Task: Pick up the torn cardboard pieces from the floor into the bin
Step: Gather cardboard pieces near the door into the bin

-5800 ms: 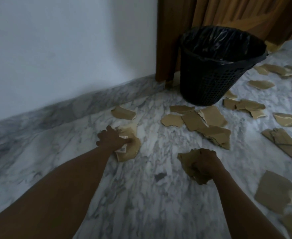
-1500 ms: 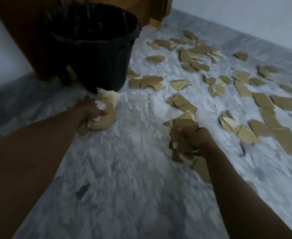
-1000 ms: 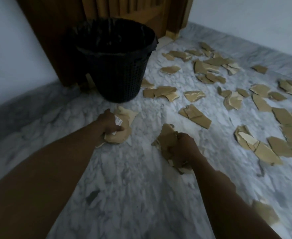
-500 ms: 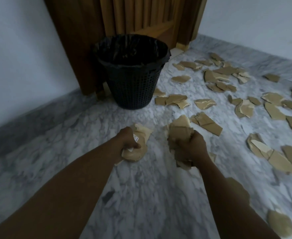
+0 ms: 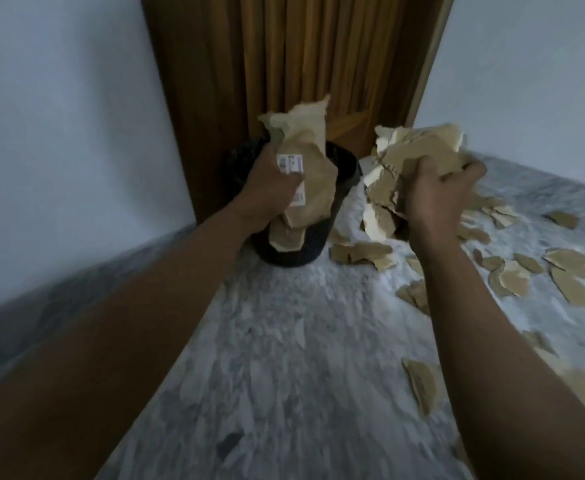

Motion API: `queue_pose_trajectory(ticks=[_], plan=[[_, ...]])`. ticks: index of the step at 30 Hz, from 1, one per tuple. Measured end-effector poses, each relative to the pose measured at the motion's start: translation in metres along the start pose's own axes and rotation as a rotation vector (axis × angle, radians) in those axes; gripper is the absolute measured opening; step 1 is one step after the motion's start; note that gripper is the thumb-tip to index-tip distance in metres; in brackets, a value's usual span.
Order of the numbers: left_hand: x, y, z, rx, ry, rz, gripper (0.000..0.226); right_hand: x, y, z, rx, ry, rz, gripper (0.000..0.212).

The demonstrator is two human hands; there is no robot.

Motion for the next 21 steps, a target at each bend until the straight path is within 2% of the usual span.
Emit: queue_pose_trajectory(ticks=[4,7,9,11,13,14,16,18,21], plan=[[-0.040,-0.025,-0.042,-0.217,0.078,0.035,0.055,0.048,0.076,-0.009,0.174,-0.183,-0.068,0.063],[-0.063,-0.026,-0.067,-0.241,0.121,-0.107,0.053,0.060,0.125,-0.020,0.291,-0.157,0.005,0.065],[-0.065,-0.020,-0.079,-0.161,0.024,-0.147,0.070,0.048,0.156,-0.032,0.498,-0.119,0.109,0.075],[-0.052,-0.015,-0.084,-0.083,-0.157,-0.166,0.080,0.028,0.170,-0.043,0.643,-0.113,0.316,0.089],[-0.024,-0.019,-0.088,-0.111,-0.256,-0.356,0.083,0.004,0.168,-0.052,0.667,-0.165,0.457,0.070],[-0.010,-0.025,-0.089,-0.135,-0.274,-0.485,0.086,-0.007,0.162,-0.056,0.609,-0.196,0.511,0.063],[0.021,-0.037,-0.090,-0.189,-0.333,-0.643,0.094,-0.044,0.147,-0.061,0.470,-0.046,0.650,0.077],[0.047,-0.040,-0.087,-0.184,-0.441,-0.594,0.096,-0.083,0.138,-0.050,0.506,0.236,0.666,0.085],[0.066,-0.030,-0.077,-0.052,-0.591,-0.287,0.052,-0.112,0.146,-0.019,0.761,0.740,0.182,0.051]])
Point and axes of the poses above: each hand's wrist, its own z-axis away from the middle knuckle, its own y-axis out of the palm, x = y × z, the point moved 4 cm from there along -z, towards the middle knuckle, and after that the axes turned 4 degrees about -x, right-handed, at the moved point
